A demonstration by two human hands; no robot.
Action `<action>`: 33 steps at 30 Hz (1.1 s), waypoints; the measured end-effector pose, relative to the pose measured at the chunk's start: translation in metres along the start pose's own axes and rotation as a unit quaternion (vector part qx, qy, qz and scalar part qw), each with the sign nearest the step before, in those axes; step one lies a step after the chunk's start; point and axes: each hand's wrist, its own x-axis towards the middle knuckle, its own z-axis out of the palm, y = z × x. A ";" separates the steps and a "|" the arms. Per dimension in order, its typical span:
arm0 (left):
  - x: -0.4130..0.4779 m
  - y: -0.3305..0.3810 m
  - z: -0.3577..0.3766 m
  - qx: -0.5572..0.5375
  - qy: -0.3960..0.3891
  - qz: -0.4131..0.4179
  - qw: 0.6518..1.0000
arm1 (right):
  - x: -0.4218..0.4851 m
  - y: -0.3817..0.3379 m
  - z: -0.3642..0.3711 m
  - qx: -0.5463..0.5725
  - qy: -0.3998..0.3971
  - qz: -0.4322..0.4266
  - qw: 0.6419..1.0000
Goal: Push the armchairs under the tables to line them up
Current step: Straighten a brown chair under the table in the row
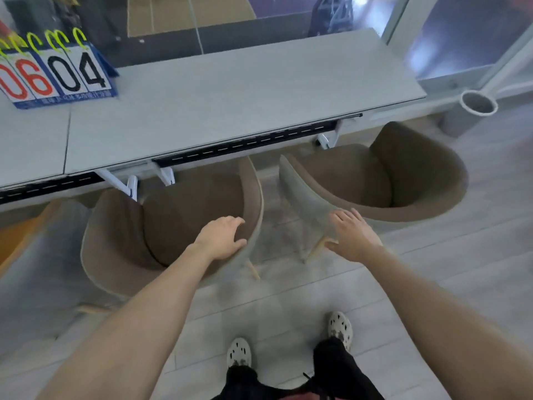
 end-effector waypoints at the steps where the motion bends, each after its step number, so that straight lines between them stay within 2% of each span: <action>1: 0.014 0.017 -0.003 0.007 0.003 0.003 1.000 | -0.004 0.027 -0.003 0.001 0.000 0.010 1.000; 7: 0.091 0.143 0.008 0.025 0.027 0.000 0.999 | -0.014 0.198 -0.015 0.003 -0.019 0.027 0.999; 11: 0.127 0.249 0.037 0.039 -0.026 0.034 0.998 | -0.024 0.295 -0.013 -0.020 -0.080 0.001 0.997; 14: 0.151 0.307 0.057 0.051 -0.007 -0.018 0.999 | -0.018 0.344 -0.007 -0.033 -0.090 -0.032 0.995; 17: 0.166 0.343 0.071 0.092 0.015 -0.035 0.995 | -0.008 0.367 0.002 -0.054 -0.073 -0.057 0.994; 20: 0.185 0.369 0.084 0.072 -0.012 -0.009 0.997 | 0.003 0.373 0.011 -0.060 -0.065 -0.059 0.994; 22: 0.197 0.379 0.093 0.043 -0.013 -0.022 0.999 | 0.011 0.375 0.018 -0.057 -0.053 -0.062 0.995; 26: 0.210 0.375 0.105 0.000 0.025 -0.049 0.999 | 0.021 0.378 0.025 -0.041 -0.029 -0.063 0.997; 33: 0.215 0.370 0.109 -0.004 0.048 -0.047 0.998 | 0.026 0.382 0.031 -0.025 -0.006 -0.077 0.997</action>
